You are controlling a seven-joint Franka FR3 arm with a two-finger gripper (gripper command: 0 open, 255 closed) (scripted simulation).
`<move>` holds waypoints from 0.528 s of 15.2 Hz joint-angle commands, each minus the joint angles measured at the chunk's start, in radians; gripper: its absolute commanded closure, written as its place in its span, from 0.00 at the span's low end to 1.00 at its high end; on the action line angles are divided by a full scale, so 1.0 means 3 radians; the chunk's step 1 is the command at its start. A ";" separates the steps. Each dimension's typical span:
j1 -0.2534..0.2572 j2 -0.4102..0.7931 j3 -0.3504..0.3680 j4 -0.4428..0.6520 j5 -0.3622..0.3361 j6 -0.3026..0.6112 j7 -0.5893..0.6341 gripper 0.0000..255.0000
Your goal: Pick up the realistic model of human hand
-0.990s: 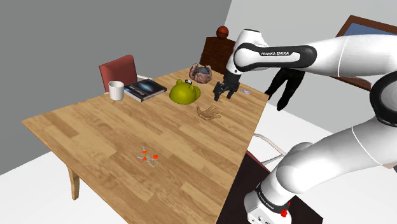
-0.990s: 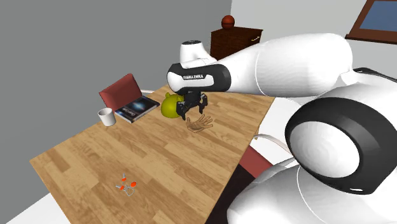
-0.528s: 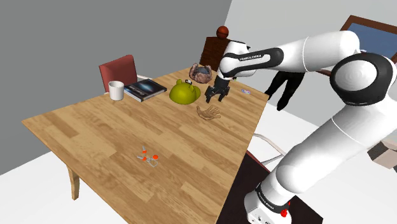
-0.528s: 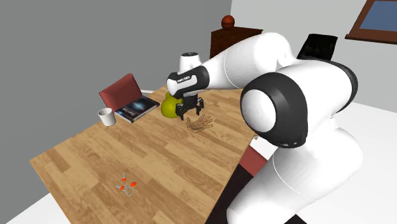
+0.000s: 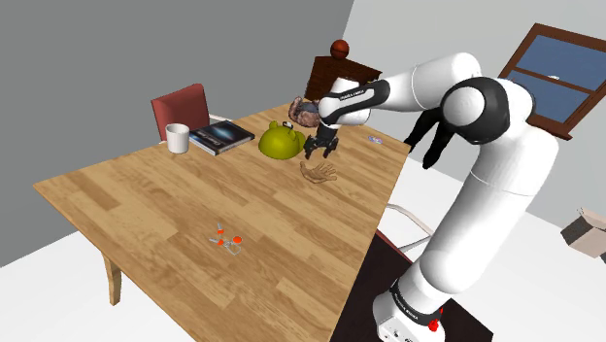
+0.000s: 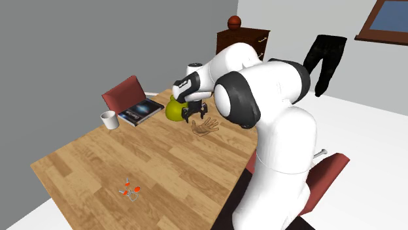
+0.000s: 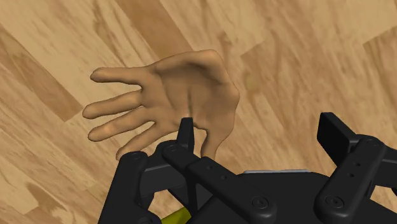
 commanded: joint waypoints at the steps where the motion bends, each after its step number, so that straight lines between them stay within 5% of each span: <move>1: -0.0034 0.0273 0.0002 0.0212 0.0091 0.0054 -0.0040 0.00; 8: -0.0228 0.1189 0.0052 0.1052 0.0355 0.0110 -0.0155 0.00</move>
